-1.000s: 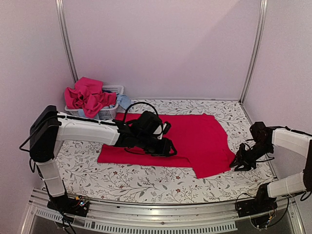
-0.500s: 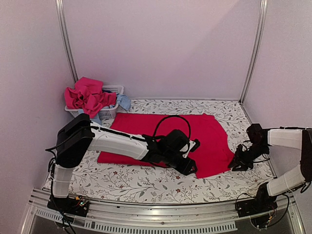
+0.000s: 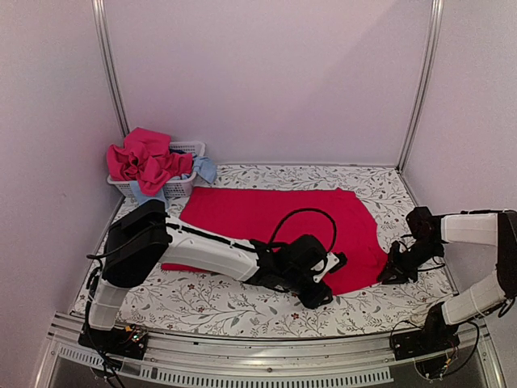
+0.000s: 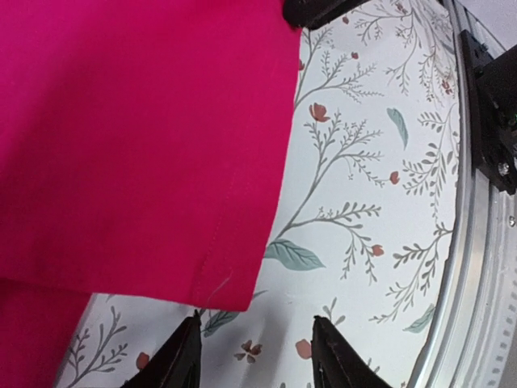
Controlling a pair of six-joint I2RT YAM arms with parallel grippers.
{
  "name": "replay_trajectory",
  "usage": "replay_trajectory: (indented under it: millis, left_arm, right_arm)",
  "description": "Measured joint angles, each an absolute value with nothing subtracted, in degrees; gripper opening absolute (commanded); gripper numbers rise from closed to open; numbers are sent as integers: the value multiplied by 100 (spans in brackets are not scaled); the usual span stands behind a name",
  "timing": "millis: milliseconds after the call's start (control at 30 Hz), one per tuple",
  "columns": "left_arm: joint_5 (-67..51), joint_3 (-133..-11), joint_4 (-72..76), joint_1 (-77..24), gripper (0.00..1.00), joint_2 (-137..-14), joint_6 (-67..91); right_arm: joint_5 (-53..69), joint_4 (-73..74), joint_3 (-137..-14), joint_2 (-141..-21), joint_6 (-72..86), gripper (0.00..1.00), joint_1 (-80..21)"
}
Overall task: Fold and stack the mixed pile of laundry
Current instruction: Fold the flattened T-shirt at the center of the board.
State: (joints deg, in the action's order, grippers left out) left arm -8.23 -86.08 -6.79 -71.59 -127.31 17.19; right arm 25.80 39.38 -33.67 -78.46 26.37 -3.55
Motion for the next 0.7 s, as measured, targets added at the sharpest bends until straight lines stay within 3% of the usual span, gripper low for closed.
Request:
replay_trajectory:
  millis: [233, 367, 467, 567, 700]
  left_arm:
    - [-539, -8656, -670, -7212, 45, -12816, 1050]
    - [-373, -8833, -615, -7258, 44, -12997, 814]
    - [-276, -9000, -580, -7260, 40, -13128, 694]
    - [-235, -9061, -563, -7260, 30, -13179, 631]
    - [-207, -9050, -541, -7258, 7, -13183, 582]
  right_arm:
    - [2596, 3835, -3371, -7922, 2644, 10, -360]
    - [2589, 3817, -3369, -7926, 2637, 1, -366]
    - [2580, 3806, -3369, -7926, 2639, 0, -373]
    - [2585, 3809, -3369, -7926, 2633, 0, -375]
    - [2589, 3815, -3369, -7918, 2630, 0, -375]
